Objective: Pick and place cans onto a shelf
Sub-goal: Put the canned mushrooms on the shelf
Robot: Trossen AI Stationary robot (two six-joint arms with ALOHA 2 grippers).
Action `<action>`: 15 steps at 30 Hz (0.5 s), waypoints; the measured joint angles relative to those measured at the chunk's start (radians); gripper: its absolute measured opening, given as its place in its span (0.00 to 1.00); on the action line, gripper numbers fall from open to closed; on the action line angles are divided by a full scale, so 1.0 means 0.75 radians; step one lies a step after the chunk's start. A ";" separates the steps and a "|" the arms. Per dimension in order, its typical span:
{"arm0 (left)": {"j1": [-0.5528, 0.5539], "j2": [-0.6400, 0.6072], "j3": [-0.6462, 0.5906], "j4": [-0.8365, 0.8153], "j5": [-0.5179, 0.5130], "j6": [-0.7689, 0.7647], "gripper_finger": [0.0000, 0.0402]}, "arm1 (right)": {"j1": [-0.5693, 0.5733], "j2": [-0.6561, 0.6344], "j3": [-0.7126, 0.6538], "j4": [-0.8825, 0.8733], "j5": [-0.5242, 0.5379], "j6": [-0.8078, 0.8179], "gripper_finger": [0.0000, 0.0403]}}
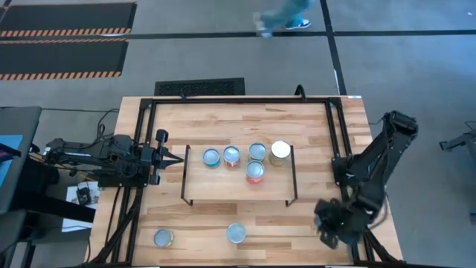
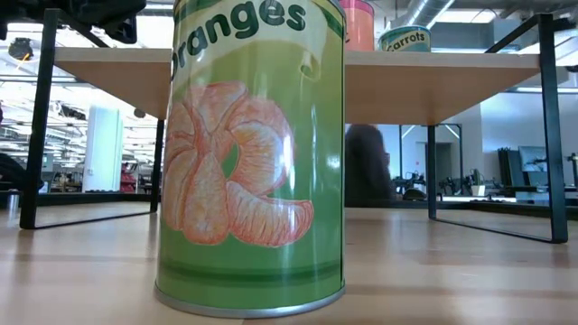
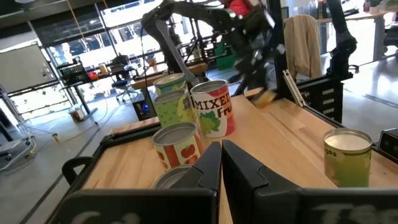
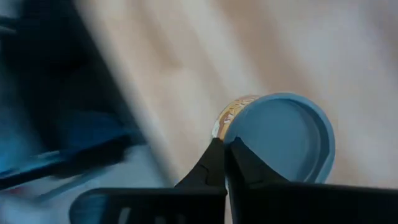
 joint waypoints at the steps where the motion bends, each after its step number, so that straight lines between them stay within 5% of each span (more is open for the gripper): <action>1: 0.000 0.000 0.000 0.000 -0.001 0.000 0.01 | 0.025 0.006 0.015 0.069 0.047 -0.006 0.02; 5: 0.000 0.000 0.000 0.001 -0.004 0.000 0.01 | 0.057 0.056 0.129 0.242 0.188 -0.202 0.02; 10: 0.000 0.000 0.000 0.001 -0.004 0.002 0.01 | 0.012 0.159 0.383 0.396 0.257 -0.778 0.02; 15: 0.000 0.000 0.000 0.001 -0.004 0.002 0.01 | -0.131 0.318 0.726 0.280 0.259 -1.262 0.02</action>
